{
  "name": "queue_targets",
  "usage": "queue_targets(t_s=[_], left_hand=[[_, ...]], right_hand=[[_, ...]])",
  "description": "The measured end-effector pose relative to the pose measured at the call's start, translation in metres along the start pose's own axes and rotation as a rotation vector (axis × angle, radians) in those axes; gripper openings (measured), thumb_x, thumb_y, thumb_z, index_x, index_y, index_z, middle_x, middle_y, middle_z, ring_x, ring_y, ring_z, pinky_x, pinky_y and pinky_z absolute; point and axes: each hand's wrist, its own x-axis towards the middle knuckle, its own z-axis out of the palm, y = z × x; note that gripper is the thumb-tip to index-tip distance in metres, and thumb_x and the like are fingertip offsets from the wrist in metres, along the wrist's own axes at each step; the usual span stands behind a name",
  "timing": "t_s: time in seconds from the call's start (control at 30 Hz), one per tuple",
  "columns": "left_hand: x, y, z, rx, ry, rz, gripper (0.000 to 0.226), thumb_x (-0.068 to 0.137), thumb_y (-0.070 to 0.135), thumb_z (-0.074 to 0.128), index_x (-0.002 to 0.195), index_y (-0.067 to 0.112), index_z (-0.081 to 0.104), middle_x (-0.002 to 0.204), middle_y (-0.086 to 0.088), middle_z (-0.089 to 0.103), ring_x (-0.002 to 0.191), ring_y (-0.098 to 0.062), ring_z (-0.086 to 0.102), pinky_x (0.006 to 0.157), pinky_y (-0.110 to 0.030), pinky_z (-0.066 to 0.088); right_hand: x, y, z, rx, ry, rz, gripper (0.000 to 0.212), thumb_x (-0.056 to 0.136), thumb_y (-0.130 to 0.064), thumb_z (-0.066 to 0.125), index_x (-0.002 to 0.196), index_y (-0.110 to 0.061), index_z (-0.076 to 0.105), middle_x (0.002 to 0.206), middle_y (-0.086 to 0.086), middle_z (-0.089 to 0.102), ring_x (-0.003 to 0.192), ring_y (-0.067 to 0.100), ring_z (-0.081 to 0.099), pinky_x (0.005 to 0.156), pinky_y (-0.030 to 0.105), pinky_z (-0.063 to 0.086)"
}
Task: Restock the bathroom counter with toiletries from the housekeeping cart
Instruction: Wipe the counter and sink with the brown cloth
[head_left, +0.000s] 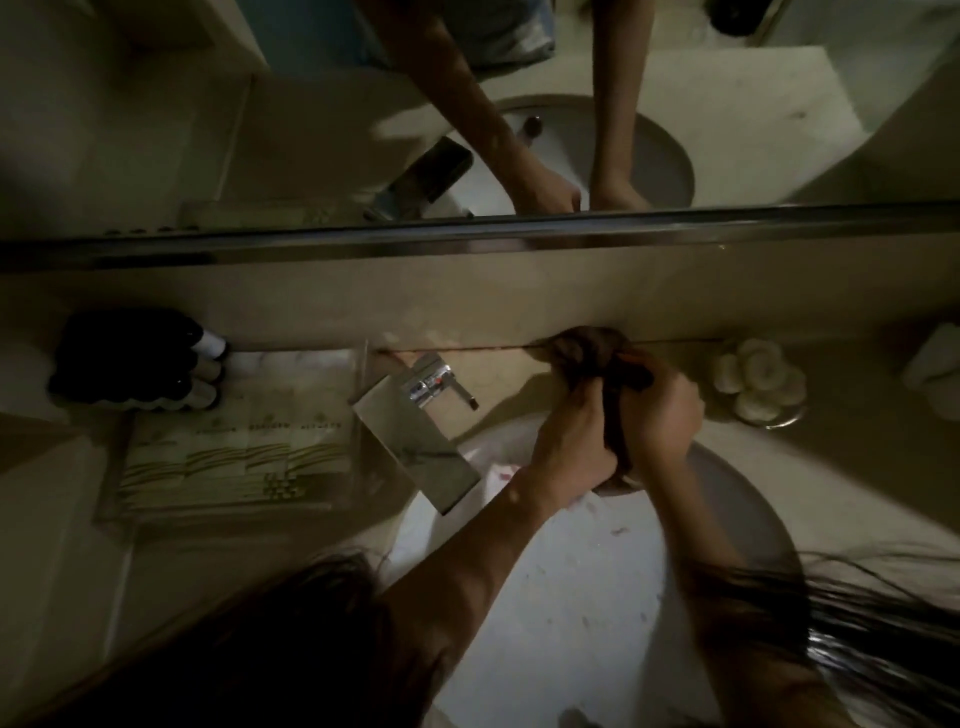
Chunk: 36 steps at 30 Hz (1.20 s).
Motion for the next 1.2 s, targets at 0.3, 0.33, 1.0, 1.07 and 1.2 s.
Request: queue_targets(t_s=[0.3,0.33,1.0,1.07,1.2], left_hand=[[-0.012,-0.02,0.009,0.0,-0.089,0.081,0.081,0.087,0.001,0.055,0.153,0.023,0.014,0.154,-0.005,0.033,0.136,-0.023,0.039,0.11,-0.034,0.036],[-0.014,-0.021,0.011,-0.043,-0.069,0.069,0.083,0.087,0.0,0.056,0.153,0.024,0.013,0.154,-0.005,0.032,0.137,-0.022,0.038,0.111,-0.033,0.035],[-0.077,-0.091,0.041,-0.396,0.236,-0.16,0.064,0.088,-0.005,0.057,0.145,0.015,0.036,0.142,0.005,0.045,0.13,-0.007,0.044,0.104,-0.024,0.042],[-0.083,-0.095,0.038,-0.416,0.321,-0.143,0.061,0.086,-0.008,0.056,0.14,0.015,0.04,0.135,0.009,0.046,0.125,-0.005,0.045,0.101,-0.025,0.045],[-0.087,-0.103,0.041,-0.352,0.467,-0.204,0.048,0.083,-0.005,0.062,0.13,-0.003,0.052,0.123,-0.016,0.062,0.111,-0.022,0.061,0.091,-0.041,0.054]], right_hand=[[-0.038,0.029,-0.012,-0.027,-0.106,0.187,0.046,0.086,-0.04,0.064,0.115,-0.012,0.043,0.118,0.012,0.054,0.089,0.032,0.062,0.066,0.04,0.052],[-0.038,0.026,-0.012,-0.022,-0.124,0.19,0.056,0.085,-0.046,0.063,0.122,-0.012,0.04,0.124,0.012,0.049,0.097,0.033,0.06,0.07,0.043,0.054],[-0.03,-0.05,0.058,-0.135,-0.317,-0.379,0.039,0.085,-0.019,0.065,0.124,-0.016,0.063,0.123,0.006,0.058,0.104,0.03,0.05,0.072,0.038,0.052],[-0.032,-0.067,0.07,-0.13,-0.376,-0.427,0.042,0.082,-0.018,0.068,0.124,-0.016,0.063,0.121,0.006,0.057,0.104,0.031,0.05,0.072,0.04,0.053],[-0.038,-0.085,0.088,-0.091,-0.447,-0.588,0.036,0.079,-0.027,0.072,0.114,-0.019,0.069,0.116,0.004,0.06,0.099,0.031,0.053,0.067,0.038,0.051]])
